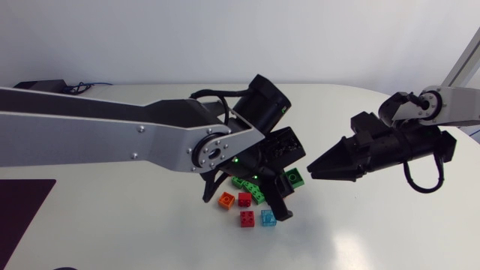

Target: Sort duplo bricks by size, large to the right and small to the left

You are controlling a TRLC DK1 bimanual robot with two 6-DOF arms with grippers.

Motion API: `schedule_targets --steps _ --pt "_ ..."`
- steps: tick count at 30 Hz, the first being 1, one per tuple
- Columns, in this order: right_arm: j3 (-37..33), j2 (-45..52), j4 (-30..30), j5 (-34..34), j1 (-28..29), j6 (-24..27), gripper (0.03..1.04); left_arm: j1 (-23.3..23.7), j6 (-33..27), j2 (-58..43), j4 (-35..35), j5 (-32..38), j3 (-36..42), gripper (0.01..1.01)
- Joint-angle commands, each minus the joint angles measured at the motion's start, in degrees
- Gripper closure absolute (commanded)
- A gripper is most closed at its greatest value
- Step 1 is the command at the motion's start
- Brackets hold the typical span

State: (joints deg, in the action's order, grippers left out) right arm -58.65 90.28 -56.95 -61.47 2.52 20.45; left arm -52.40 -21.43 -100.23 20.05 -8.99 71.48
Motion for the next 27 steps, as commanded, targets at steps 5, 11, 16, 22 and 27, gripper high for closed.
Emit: schedule_targets --steps 5,11,16,22,27 --pt "0.12 2.97 2.9 0.56 -3.84 -4.01 0.45 -0.86 -0.72 0.64 -1.68 -0.15 1.2 0.846" --pt "0.29 2.88 3.6 -0.23 -6.13 -4.1 0.78 -0.86 -0.54 0.73 -3.0 -0.23 0.85 0.841" --pt "3.02 -0.1 9.14 -0.67 -5.69 -7.79 0.95 -1.21 0.69 1.7 -4.58 -0.23 0.06 0.538" --pt "5.04 -2.74 12.04 0.65 0.29 -9.81 0.97 1.95 1.3 4.42 -4.76 -0.23 -0.73 0.041" --pt "4.51 -2.04 9.22 1.18 11.01 -4.19 0.96 7.23 3.76 5.13 -5.64 -0.23 -0.56 0.041"
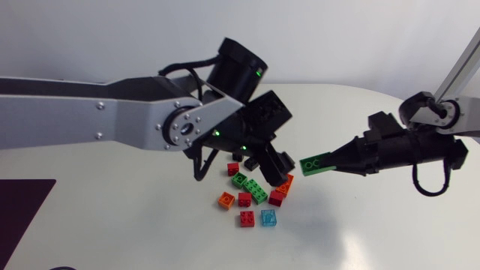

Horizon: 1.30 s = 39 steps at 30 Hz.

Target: Sort duplo bricks by size, large to the right and small to the left

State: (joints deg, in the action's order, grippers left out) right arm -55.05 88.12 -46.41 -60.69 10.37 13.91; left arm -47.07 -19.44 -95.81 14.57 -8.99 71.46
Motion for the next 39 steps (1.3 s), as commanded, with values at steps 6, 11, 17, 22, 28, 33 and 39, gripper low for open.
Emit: schedule_targets --steps 6,11,17,22,28,33,39 --pt "-0.15 -0.58 0.18 10.06 17.05 6.65 0.94 4.27 1.95 -7.55 3.45 0.82 3.25 0.044" --pt "3.63 -2.34 10.29 20.43 21.62 7.01 0.92 3.48 1.42 -14.4 6.17 5.48 7.38 0.046" --pt "8.82 -1.81 16.27 28.25 21.18 10.26 0.89 4.44 -0.33 -18.36 9.43 10.14 8.69 0.057" --pt "9.7 -0.93 17.06 30.1 21.27 12.02 0.53 6.02 -2.36 -19.24 11.01 11.46 8.17 0.075" --pt "9.34 -2.69 16.71 30.89 21.36 12.19 0.12 4.79 -3.32 -21.26 12.24 11.54 7.38 0.103" --pt "9.78 -6.03 16.0 30.89 21.45 12.63 0.08 3.48 -2.79 -22.67 12.5 11.46 8.52 0.17" --pt "9.52 -9.37 14.16 30.72 20.83 12.72 0.08 2.51 -3.06 -24.25 13.29 11.46 10.1 0.461"
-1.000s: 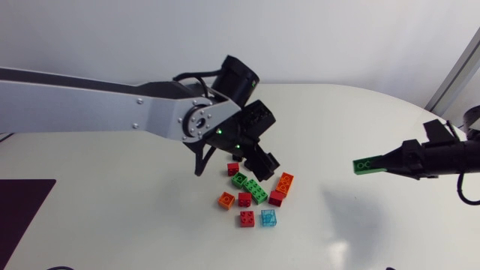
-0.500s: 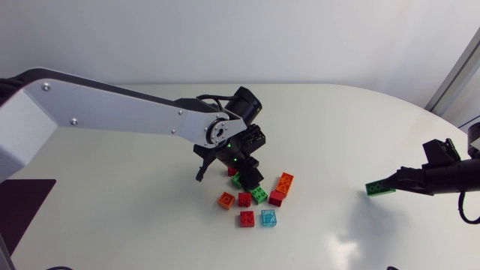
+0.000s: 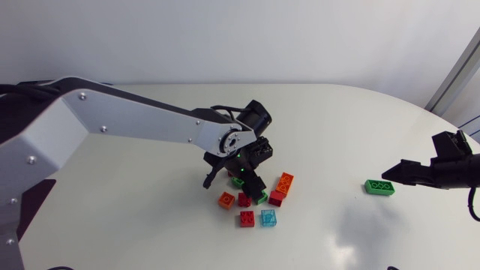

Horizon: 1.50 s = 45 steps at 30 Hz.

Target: Sort duplo bricks by size, large to the right and small to the left

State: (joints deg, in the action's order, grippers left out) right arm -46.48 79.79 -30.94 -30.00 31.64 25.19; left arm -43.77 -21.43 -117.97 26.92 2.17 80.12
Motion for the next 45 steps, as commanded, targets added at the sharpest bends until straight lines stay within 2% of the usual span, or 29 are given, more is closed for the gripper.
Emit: schedule_targets --steps 1,3,5,12,17,20,25,31,40,42,43,45 --pt "0.95 -1.74 -1.93 -0.06 -0.88 1.53 0.08 -1.23 -1.07 -2.26 1.38 0.29 1.8 0.518" --pt "1.04 -2.97 -2.64 -0.32 -2.28 1.53 0.08 -2.29 -1.16 -2.44 1.65 -0.24 2.32 0.628" --pt "1.13 -4.11 -3.69 -0.41 -4.66 1.18 0.08 -3.43 -1.07 -3.4 4.37 -2.7 4.26 0.656" --pt "1.83 -5.52 -5.45 -1.29 -18.89 -1.72 0.08 -6.33 -0.81 -5.6 6.66 -7.01 9.88 0.654" --pt "1.04 -2.01 -2.55 -0.32 -29.0 -6.12 0.09 -6.07 -0.37 -3.76 6.13 -9.65 12.43 0.654" --pt "-0.37 2.65 -0.35 1.35 -34.01 -8.14 0.09 -3.34 0.42 1.34 4.02 -10.52 10.15 0.654" --pt "-2.21 8.63 5.01 8.2 -42.36 -12.18 0.09 2.37 -0.19 11.19 2.09 -11.67 2.41 0.654" --pt "-7.84 15.48 6.94 15.15 -48.25 -16.49 0.1 8.08 -2.74 21.47 0.86 -11.67 -6.73 0.654" --pt "-14.69 25.06 7.03 24.2 -54.58 -21.06 0.11 10.37 -4.06 29.03 -1.16 -11.58 -15.43 0.654" --pt "-15.48 26.56 7.03 26.4 -56.16 -21.94 0.18 10.55 -4.32 30.17 -1.52 -11.58 -16.57 0.654" --pt "-15.75 27.17 6.94 27.45 -56.86 -22.03 0.25 10.63 -4.5 30.7 -1.87 -11.58 -17.27 0.654" --pt "-15.66 27.61 7.12 29.21 -57.65 -22.82 0.53 10.63 -4.5 31.58 -2.31 -11.58 -18.15 0.654"
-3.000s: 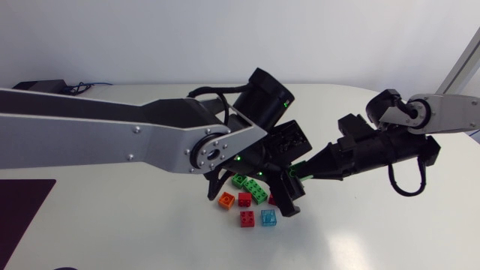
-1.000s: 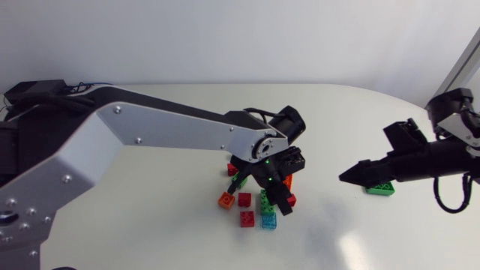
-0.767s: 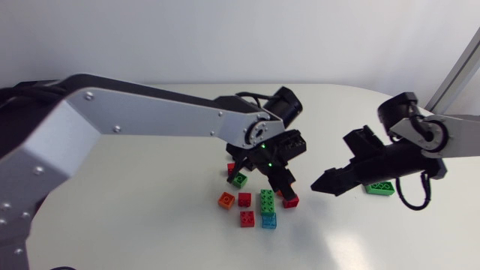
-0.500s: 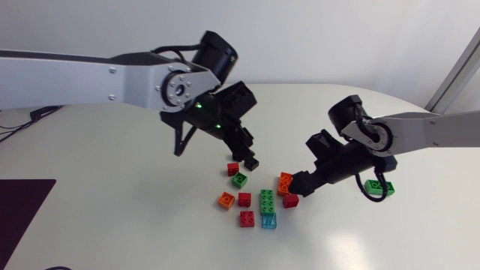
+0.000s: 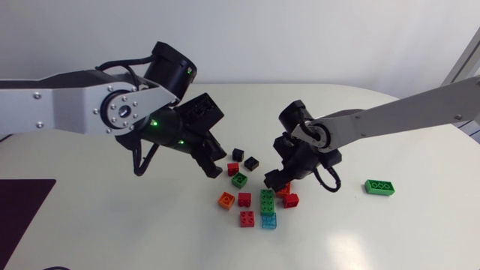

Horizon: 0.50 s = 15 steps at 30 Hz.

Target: Sort duplo bricks by size, large to the right and small to the left

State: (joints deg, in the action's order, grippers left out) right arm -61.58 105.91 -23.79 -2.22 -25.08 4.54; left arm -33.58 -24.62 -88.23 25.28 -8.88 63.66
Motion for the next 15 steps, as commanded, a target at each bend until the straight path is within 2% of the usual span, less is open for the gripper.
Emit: schedule_targets --steps 1,2,3,5,9,15 --pt "-0.21 1.49 0.32 1.95 -1.02 -2.25 0.67 0.45 -1.31 2.09 -0.84 -0.52 -2.13 0.654" --pt "0.15 1.41 0.68 2.39 -1.02 -2.25 0.83 0.27 -1.31 2.27 -1.02 -0.52 -2.57 0.654" --pt "0.67 1.14 1.03 2.83 -0.85 -2.25 0.9 -0.17 -1.22 2.36 -1.28 -0.52 -3.01 0.654" --pt "2.17 -0.09 1.55 2.92 -0.14 -2.07 0.93 -1.66 -1.22 2.36 -1.55 -0.61 -3.8 0.654" --pt "7.0 -4.83 3.31 6.09 3.11 -0.4 0.94 -5.7 -1.04 2.27 -2.43 -1.31 -5.12 0.654" --pt "11.4 -9.23 4.89 6.26 16.56 5.84 0.94 -6.93 -0.95 -1.42 -1.46 -10.36 -4.68 0.654"
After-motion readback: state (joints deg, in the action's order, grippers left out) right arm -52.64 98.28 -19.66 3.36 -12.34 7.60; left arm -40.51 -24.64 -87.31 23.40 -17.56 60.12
